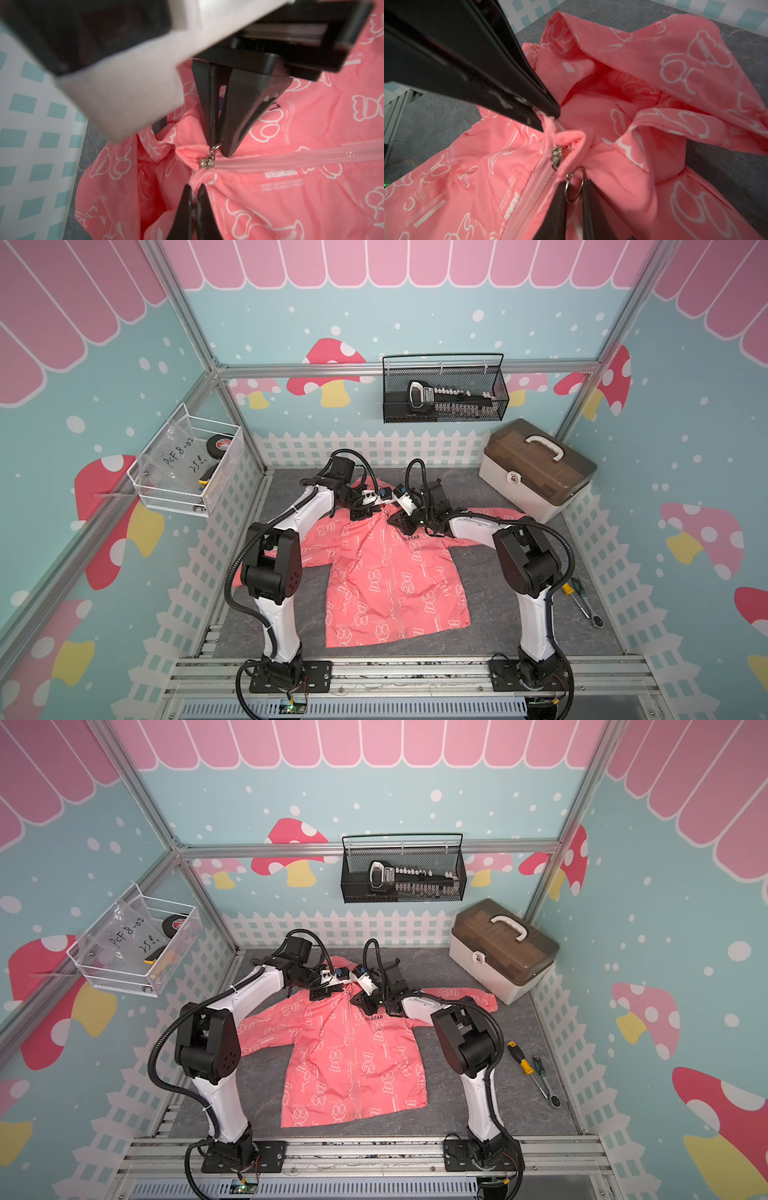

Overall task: Unzip the jacket
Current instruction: Unzip the zipper on the jacket.

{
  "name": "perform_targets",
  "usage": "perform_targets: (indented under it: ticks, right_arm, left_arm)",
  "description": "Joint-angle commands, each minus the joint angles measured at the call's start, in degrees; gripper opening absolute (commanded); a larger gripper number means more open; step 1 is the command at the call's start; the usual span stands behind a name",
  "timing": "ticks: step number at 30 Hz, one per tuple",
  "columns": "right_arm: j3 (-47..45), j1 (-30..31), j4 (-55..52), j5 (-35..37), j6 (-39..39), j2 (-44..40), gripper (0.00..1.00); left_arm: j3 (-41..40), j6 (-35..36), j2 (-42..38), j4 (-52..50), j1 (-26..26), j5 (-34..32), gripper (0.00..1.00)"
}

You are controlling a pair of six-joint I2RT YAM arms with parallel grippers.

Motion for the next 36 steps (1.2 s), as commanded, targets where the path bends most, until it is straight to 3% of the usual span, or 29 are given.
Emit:
perform_targets:
  ticks: [1, 22, 29, 31, 36]
  right_arm:
    - [-2.19, 0.48, 2.30, 3.77, -1.26, -2.78, 0.11]
    - [-2.07, 1.00, 6.27, 4.03, 0.24, -3.89, 0.17]
    - [-2.57, 1.47, 6.31, 5.58, -0.78, -4.53, 0.09]
    - [-3.42, 2.05, 6.29, 8.51, -1.65, -5.22, 0.07]
    - [-9.59, 6.83, 10.90, 27.26, -7.59, -8.89, 0.00]
  left_arm:
    - [0.15, -0.43, -1.88, 1.93, -0.35, 2.51, 0.00]
    - [-0.18, -0.71, -1.79, 2.18, -0.35, 2.51, 0.00]
    - [-0.20, -1.88, -1.79, 3.04, -0.35, 2.78, 0.00]
    - [0.00, -2.50, -1.63, 3.32, -0.35, 2.86, 0.00]
    - [1.23, -6.38, -1.01, 3.57, -0.26, 1.79, 0.00]
